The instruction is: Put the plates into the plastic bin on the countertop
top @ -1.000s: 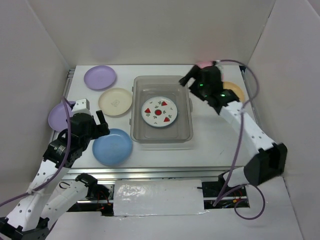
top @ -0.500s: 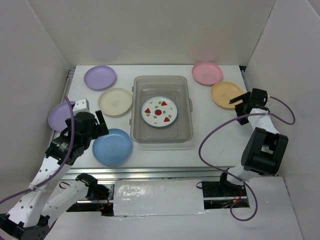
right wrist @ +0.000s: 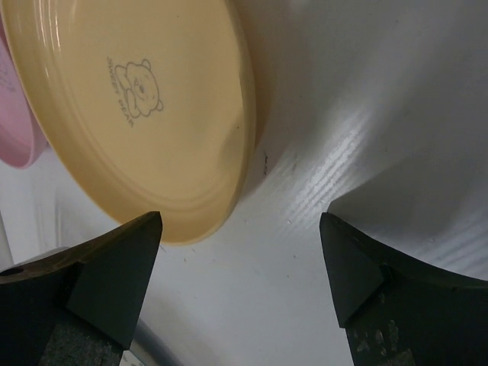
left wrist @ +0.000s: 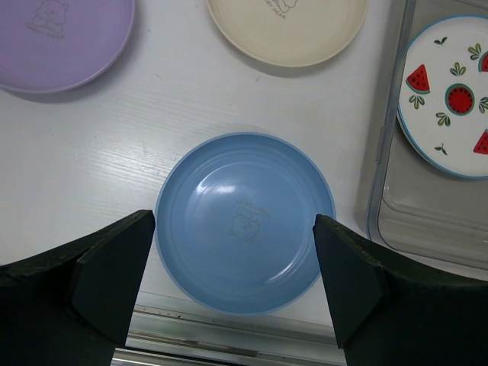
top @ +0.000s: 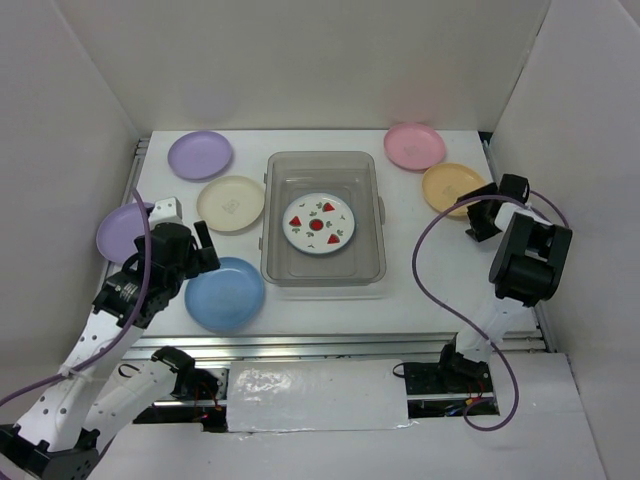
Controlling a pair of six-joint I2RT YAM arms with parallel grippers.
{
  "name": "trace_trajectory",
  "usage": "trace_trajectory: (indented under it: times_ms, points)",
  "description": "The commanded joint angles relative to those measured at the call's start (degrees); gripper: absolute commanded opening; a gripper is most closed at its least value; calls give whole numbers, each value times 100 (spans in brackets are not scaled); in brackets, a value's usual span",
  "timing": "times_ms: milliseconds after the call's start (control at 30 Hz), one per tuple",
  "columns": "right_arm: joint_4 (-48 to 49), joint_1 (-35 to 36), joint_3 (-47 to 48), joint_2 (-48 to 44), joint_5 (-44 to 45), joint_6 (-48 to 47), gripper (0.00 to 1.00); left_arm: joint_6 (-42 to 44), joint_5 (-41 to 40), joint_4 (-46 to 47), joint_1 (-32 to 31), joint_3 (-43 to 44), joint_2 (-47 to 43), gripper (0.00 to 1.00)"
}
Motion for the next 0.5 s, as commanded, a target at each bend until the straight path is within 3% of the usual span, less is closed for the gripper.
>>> trace_trajectory:
  times_ms: [0, 100, 267, 467]
  points:
    - [313, 89, 439, 193, 85, -6, 91, 69, 98, 208, -20, 165, 17, 99]
    - [155, 125, 676, 404, 156, 143, 85, 96, 142, 243, -20, 148, -9, 99]
    - [-231, 169, 1028, 641, 367, 328, 58, 95, 134, 226, -20, 148, -26, 99]
    - [-706, 186, 1362, 905, 341, 293, 49, 78, 116, 234, -20, 139, -97, 99]
